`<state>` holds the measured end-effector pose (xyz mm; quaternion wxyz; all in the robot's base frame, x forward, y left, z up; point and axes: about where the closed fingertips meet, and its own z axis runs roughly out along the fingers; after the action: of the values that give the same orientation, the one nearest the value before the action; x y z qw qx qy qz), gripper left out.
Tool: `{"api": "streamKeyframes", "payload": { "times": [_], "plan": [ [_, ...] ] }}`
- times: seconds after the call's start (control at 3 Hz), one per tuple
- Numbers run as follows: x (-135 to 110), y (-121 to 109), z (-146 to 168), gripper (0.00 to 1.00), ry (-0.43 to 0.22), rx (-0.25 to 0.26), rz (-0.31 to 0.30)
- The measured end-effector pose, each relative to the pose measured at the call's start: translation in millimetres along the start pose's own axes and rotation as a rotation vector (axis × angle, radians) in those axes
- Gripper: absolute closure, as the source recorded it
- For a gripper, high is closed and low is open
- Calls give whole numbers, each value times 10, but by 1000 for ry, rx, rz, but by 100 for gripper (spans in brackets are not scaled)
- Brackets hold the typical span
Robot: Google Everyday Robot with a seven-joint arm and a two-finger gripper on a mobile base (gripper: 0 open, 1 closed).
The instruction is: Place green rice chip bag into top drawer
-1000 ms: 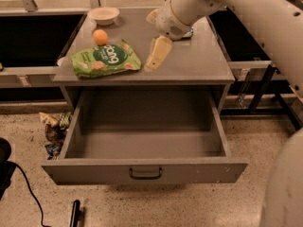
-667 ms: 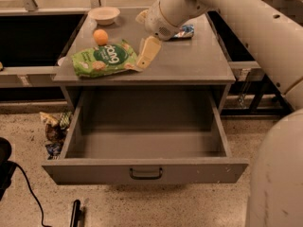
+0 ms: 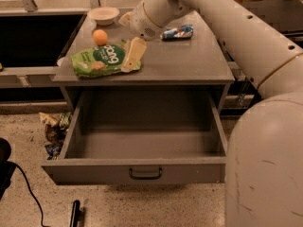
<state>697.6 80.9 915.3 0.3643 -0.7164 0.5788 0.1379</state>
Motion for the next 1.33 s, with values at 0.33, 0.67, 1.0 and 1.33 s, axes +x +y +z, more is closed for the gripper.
{"api": "streamKeyframes", "payload": {
  "times": [0.33,0.67,1.0,1.33],
  "plan": [
    [1,-1,3,0,0,0,0],
    [54,-115,261,0,-6,0,6],
    [71,-229,462,0,-14,15,7],
    [42,-290,598,0,-27,25,7]
  ]
}}
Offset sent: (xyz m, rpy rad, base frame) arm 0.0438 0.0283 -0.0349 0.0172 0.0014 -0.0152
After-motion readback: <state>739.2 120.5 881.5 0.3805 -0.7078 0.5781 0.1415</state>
